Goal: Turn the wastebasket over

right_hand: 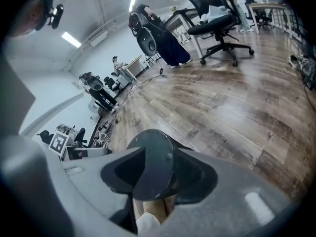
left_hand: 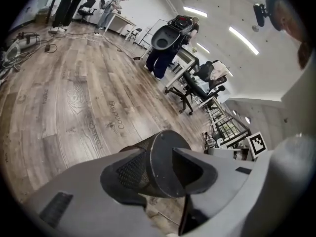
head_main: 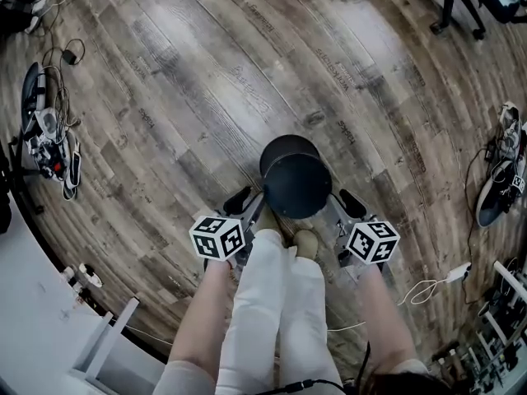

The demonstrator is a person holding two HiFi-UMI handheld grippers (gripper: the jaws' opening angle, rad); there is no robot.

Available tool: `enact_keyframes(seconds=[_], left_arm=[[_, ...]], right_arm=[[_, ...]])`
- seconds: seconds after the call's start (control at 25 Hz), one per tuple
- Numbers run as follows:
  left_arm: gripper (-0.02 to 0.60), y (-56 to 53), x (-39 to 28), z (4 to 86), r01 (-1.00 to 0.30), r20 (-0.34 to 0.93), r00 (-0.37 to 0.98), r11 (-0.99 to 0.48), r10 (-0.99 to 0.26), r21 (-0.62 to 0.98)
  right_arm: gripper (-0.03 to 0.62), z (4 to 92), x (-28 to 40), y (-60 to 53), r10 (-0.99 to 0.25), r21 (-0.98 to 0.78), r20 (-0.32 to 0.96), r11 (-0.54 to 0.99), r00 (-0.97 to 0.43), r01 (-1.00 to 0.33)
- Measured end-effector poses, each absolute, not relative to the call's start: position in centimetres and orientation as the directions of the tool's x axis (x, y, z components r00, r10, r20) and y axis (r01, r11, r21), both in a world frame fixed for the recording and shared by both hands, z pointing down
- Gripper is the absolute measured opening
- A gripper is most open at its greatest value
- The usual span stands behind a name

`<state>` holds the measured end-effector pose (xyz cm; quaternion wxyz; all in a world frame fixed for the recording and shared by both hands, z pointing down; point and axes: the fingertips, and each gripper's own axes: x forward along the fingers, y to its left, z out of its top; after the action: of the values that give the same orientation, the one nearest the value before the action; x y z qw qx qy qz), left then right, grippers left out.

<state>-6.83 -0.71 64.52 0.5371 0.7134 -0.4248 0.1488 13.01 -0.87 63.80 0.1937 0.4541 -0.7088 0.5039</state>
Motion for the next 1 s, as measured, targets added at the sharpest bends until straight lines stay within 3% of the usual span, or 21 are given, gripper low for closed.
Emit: enact_keyframes(seconds=[0.6,0.76,1.0], left_arm=[[0.265,-2.6,-4.6,71.7,-0.708,0.679,0.695,-0.064,-0.236,0.703],[0.267,-1.6,-3.3,71.9,-0.657,0.645,0.742,-0.007,-0.182,0.754],[0.245,-2.1,-3.1,71.3,-0.677,0.654,0.724,-0.045,-0.22,0.734]], right_arm=[[0.23,71.2,11.9,-3.8,-0.415,-0.641,0.702,-0.015,-0.579,-0.767],[0.228,71.2,11.8,-3.7,-0.425,-0.663,0.686,-0.032,-0.59,-0.748],[0.198,70.8,12.0,-4.4,-0.46,-0.649,0.684,-0.03,-0.566,-0.761]])
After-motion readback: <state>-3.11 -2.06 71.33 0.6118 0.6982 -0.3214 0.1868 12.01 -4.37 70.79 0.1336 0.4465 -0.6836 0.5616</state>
